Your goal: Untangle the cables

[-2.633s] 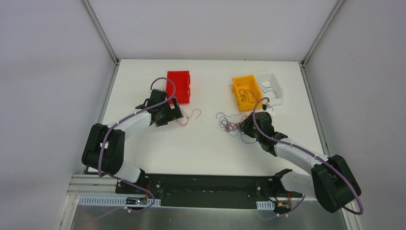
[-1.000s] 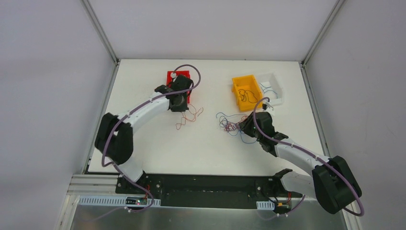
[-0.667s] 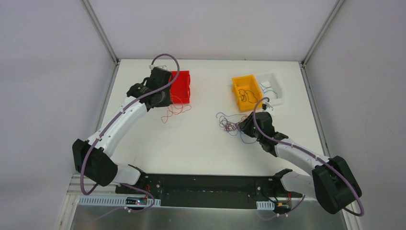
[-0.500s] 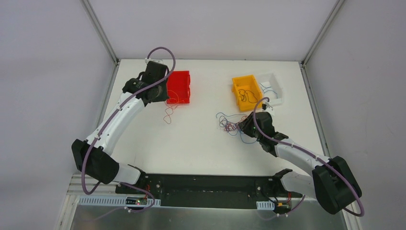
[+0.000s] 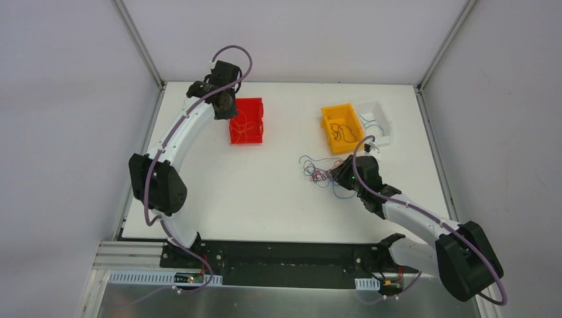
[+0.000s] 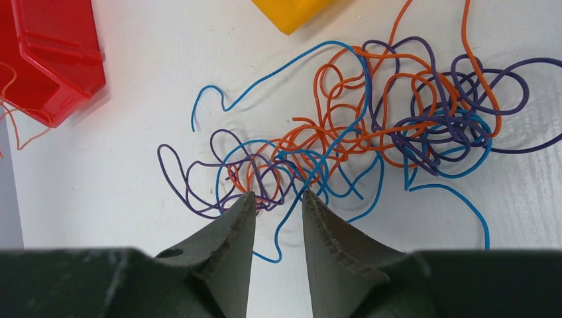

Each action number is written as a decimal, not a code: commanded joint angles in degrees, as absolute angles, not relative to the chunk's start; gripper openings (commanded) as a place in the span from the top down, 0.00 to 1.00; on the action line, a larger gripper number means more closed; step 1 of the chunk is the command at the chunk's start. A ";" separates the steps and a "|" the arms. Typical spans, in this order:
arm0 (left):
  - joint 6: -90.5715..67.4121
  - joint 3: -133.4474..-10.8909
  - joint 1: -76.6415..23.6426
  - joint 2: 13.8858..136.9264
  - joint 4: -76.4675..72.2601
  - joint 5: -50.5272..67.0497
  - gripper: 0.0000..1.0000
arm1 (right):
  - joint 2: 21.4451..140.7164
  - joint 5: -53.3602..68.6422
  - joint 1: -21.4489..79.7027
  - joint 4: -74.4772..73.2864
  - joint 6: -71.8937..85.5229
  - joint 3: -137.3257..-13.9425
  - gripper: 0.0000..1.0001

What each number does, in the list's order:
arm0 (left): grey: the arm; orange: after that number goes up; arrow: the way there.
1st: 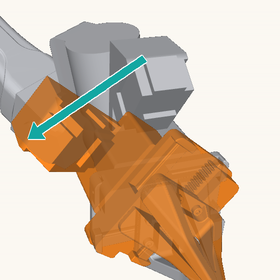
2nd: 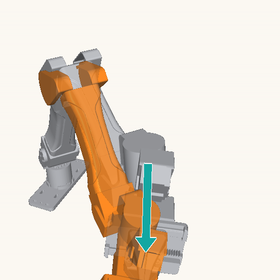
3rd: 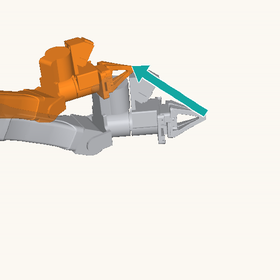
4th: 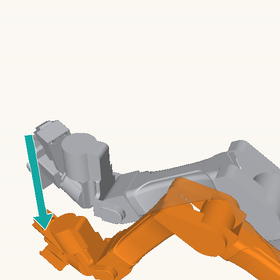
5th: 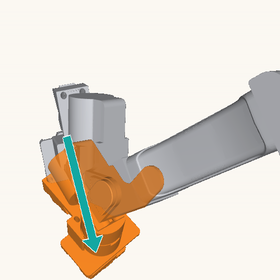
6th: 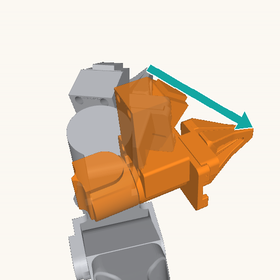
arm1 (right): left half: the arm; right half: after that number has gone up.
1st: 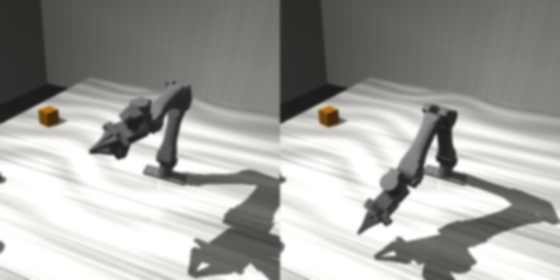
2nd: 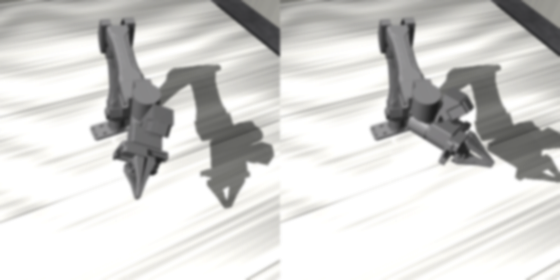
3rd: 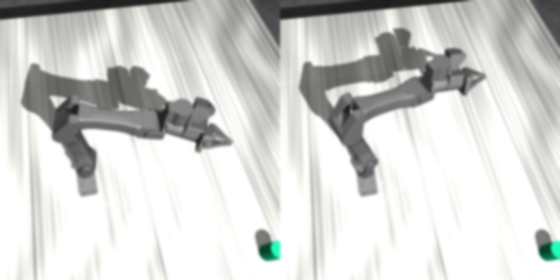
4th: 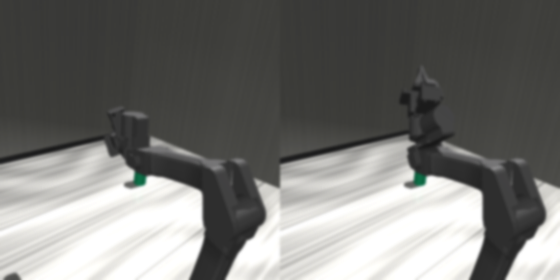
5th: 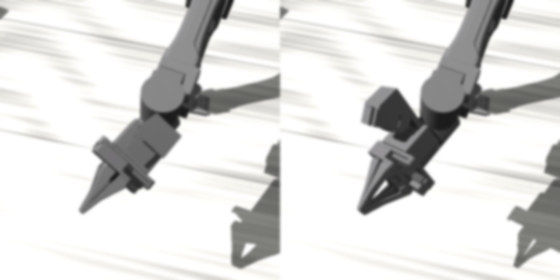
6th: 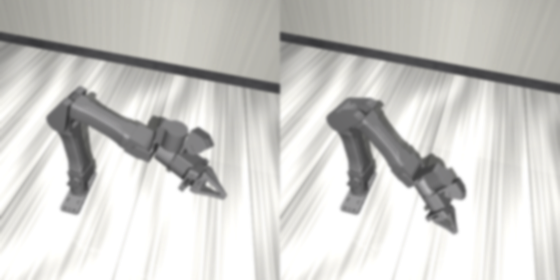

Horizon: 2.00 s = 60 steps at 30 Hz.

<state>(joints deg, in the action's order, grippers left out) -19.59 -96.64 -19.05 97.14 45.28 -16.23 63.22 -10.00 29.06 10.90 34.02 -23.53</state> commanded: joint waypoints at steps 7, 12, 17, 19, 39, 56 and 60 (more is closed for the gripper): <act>-16.18 -115.48 -17.93 107.92 47.51 -18.70 1.00 | 62.01 -10.70 28.87 12.62 33.61 -23.31 0.65; -15.40 -121.64 -17.93 107.98 49.91 -16.99 1.00 | 62.48 -10.75 28.82 12.59 33.57 -23.53 0.65; -15.31 -122.14 -17.98 104.56 50.30 -16.94 1.00 | 62.61 -10.63 28.86 12.63 33.61 -23.46 0.65; -14.94 -122.72 -17.73 105.04 50.34 -17.54 1.00 | 62.64 -10.38 28.87 12.74 33.71 -23.45 0.65; -15.55 -122.71 -15.47 120.67 48.99 -15.93 1.00 | 61.71 -10.57 28.86 12.77 33.67 -22.85 0.65; -17.02 -110.29 -15.68 114.93 44.65 -16.35 1.00 | 62.36 -10.12 28.82 12.74 33.84 -23.31 0.65; -15.54 -114.75 -18.34 119.30 44.32 -14.83 1.00 | 62.45 -10.15 28.81 12.81 33.85 -23.38 0.65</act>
